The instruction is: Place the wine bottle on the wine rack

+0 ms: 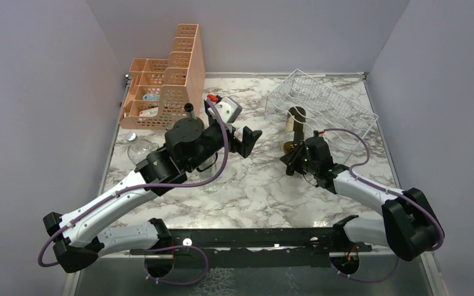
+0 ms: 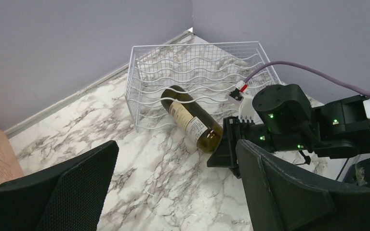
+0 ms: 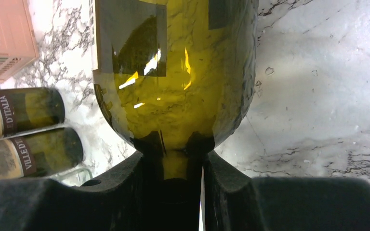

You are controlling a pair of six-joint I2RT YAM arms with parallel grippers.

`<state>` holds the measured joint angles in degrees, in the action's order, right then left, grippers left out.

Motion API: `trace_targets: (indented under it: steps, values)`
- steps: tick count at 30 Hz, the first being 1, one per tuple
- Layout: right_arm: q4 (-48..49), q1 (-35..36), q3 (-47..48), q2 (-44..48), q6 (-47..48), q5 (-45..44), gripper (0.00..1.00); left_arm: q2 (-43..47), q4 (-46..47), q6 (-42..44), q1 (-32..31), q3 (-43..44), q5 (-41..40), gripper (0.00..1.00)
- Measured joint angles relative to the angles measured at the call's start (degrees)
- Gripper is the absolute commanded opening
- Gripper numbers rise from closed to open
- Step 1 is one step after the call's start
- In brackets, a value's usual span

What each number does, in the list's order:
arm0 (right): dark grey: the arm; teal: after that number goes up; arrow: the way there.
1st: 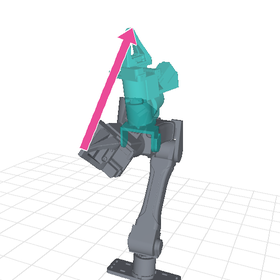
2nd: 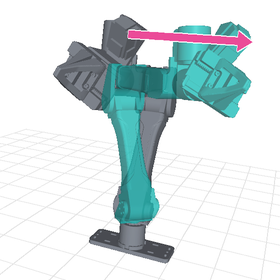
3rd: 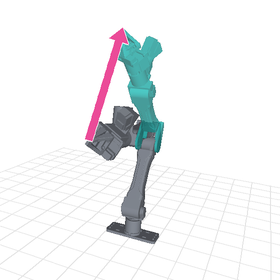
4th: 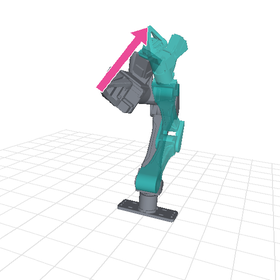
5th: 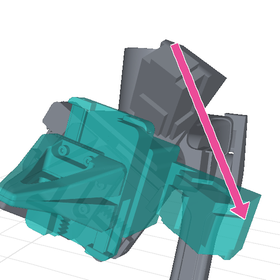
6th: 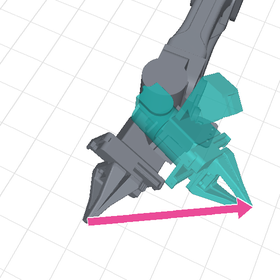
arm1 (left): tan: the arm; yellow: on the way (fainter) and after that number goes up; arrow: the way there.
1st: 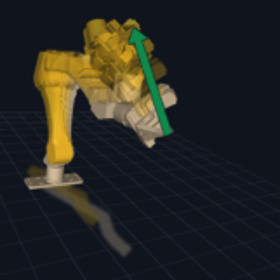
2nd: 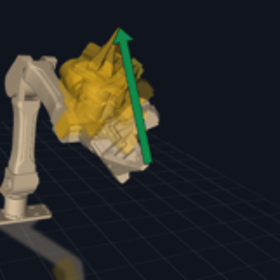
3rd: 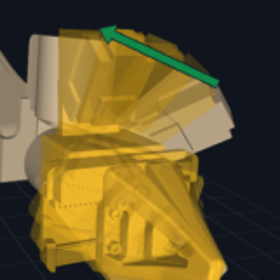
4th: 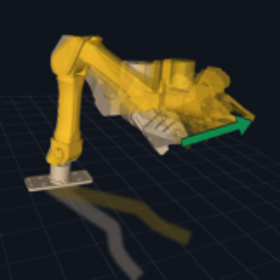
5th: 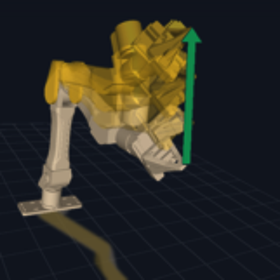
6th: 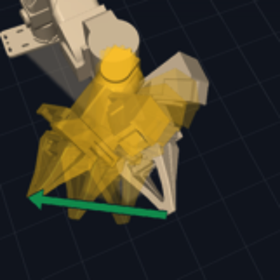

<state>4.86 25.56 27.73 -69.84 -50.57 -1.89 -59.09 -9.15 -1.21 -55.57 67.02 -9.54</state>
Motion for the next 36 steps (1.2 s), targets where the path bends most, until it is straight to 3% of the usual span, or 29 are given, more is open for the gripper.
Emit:
trace_targets:
  steps: [14, 25, 36]
  values:
    - [0.26, 0.00, 0.02, -2.69, -4.94, -12.46, 0.01, -0.50, -0.07, 0.13, 0.00, 1.46, 0.04, 0.99]
    - [-8.02, 0.00, 7.02, -7.80, -9.55, -20.28, 0.01, -1.03, -0.07, -0.44, 0.00, 1.88, 0.22, 0.99]
    - [-15.17, 0.00, 6.86, -6.54, -7.39, -25.22, 0.01, -1.03, -0.11, -1.36, 0.00, 1.88, 0.37, 0.99]
